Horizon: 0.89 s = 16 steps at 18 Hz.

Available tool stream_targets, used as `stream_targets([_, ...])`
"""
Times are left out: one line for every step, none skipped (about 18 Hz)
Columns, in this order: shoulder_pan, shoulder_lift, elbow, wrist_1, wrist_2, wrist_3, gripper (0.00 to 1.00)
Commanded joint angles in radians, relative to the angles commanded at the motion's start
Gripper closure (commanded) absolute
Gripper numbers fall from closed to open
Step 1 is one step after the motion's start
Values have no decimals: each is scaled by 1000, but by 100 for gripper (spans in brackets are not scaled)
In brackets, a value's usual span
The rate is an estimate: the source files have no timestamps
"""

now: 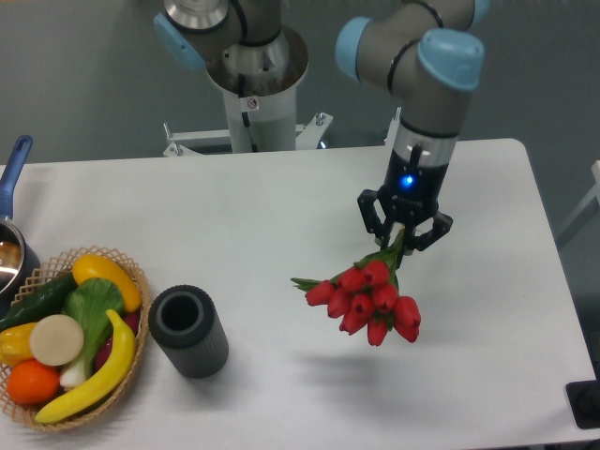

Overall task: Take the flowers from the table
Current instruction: 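Lift the gripped tulip bunch up off the table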

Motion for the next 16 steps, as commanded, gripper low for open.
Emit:
stream_targets([2,11,2,0,-17,-2,69])
stream_targets([3,20,5,0,-40,-2,69])
stream_targets([8,29,5,0,-64,-3,69])
stream_targets([20,35,5,-2,-84,-9,69])
stream_targets([35,37,6,-2,-100,-17,69])
stream_targets([46,37,9,-2,-115,-21,69])
stream_targets([51,37,11,-2,-129,-22,69])
stream_targets([55,45,12,-2,-137,-25,69])
stream_targets([63,49,12,-2,-140,-32,69])
stream_targets([69,51,12,-2,-147,-35,69])
stream_targets([71,52,12,-2,-152,-35,69])
stream_targets([75,52,12,-2,-154,-35,69])
stream_targets([80,51,15,-2,-157,-37,69])
stream_targets([84,51,20,-2,-167,-37,69])
stream_targets([86,51,21,-2,-177,-38,69])
stream_targets([90,51,22,-2,-181,-43,69])
